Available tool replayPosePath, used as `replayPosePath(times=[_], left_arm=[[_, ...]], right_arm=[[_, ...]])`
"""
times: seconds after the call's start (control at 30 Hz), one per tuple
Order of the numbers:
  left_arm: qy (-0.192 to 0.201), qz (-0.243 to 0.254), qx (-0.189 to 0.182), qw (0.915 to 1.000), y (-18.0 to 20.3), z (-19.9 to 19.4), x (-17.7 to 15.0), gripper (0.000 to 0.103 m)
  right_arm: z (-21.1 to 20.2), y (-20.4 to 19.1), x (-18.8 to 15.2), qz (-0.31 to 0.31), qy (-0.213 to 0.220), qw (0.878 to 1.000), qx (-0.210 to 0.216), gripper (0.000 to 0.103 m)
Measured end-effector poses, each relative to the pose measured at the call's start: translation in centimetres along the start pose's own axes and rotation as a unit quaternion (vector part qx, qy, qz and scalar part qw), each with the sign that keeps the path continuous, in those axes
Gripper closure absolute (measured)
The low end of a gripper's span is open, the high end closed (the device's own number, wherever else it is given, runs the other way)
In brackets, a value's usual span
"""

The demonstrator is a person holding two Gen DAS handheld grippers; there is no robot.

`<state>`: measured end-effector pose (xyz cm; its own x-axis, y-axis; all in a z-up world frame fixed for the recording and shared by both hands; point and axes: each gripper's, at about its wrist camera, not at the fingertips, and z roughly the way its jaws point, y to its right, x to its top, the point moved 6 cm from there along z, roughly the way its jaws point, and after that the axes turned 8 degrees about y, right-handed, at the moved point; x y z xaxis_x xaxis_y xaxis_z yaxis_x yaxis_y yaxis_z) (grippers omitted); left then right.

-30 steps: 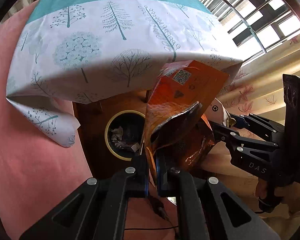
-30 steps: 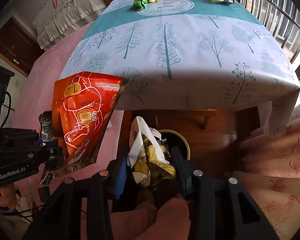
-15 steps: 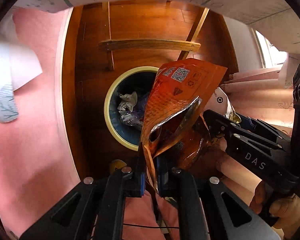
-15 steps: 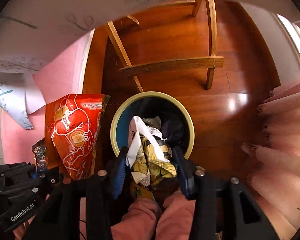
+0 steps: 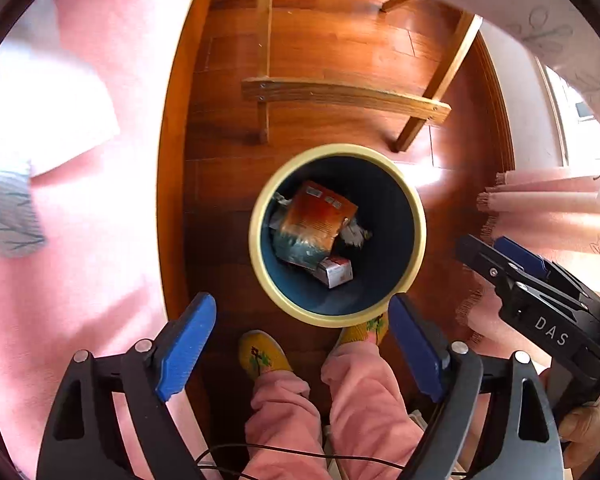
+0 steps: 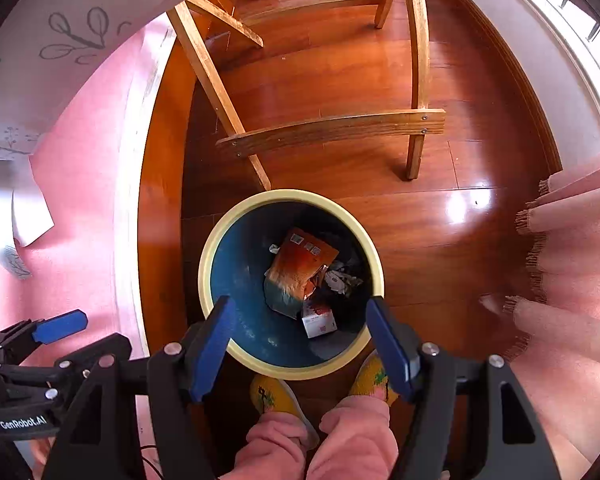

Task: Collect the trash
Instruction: 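Carry bag and wrapper over the wastebasket and open both tools, then raise both open tools back toward the table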

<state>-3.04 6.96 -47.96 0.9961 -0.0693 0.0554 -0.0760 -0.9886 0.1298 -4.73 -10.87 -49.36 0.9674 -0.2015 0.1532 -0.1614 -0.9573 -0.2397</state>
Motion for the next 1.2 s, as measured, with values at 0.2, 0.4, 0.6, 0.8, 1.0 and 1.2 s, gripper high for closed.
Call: replayPosePath(times=[0.2, 0.4, 0.6, 0.8, 1.0, 1.2], left_arm=[[0.040, -0.007, 0.008, 0.9991, -1.1, -3.9, 1.0, 0.011], [0.085, 0.003, -0.006, 0.9964, -0.3, -11.0, 1.5, 0.010], [0.135, 0.061, -0.022, 0.9887, 2.1, -19.7, 1.6, 0.010], [0.175, 0.130, -0.018, 0.9758, 3.7, -27.1, 2.7, 0.010], [0.224, 0.144, -0.015, 0.9638, 3.3, -33.5, 4.3, 0.010], [0.286, 0.122, 0.015, 0.9505, 1.7, -38.2, 7.3, 0.010]], right_arm=[[-3.4, -0.6, 0.3, 0.012, 0.023, 1.000, -0.003, 0.035], [-9.5, -2.2, 0.8, 0.015, 0.051, 0.999, 0.002, 0.035], [-17.6, -4.6, 1.3, 0.021, 0.097, 0.995, 0.013, 0.035], [-25.0, -6.8, 2.0, 0.030, 0.145, 0.989, 0.022, 0.035], [-30.9, -8.4, 3.8, 0.004, 0.204, 0.979, 0.009, 0.035], [-34.9, -9.1, 6.3, -0.011, 0.251, 0.968, -0.003, 0.035]])
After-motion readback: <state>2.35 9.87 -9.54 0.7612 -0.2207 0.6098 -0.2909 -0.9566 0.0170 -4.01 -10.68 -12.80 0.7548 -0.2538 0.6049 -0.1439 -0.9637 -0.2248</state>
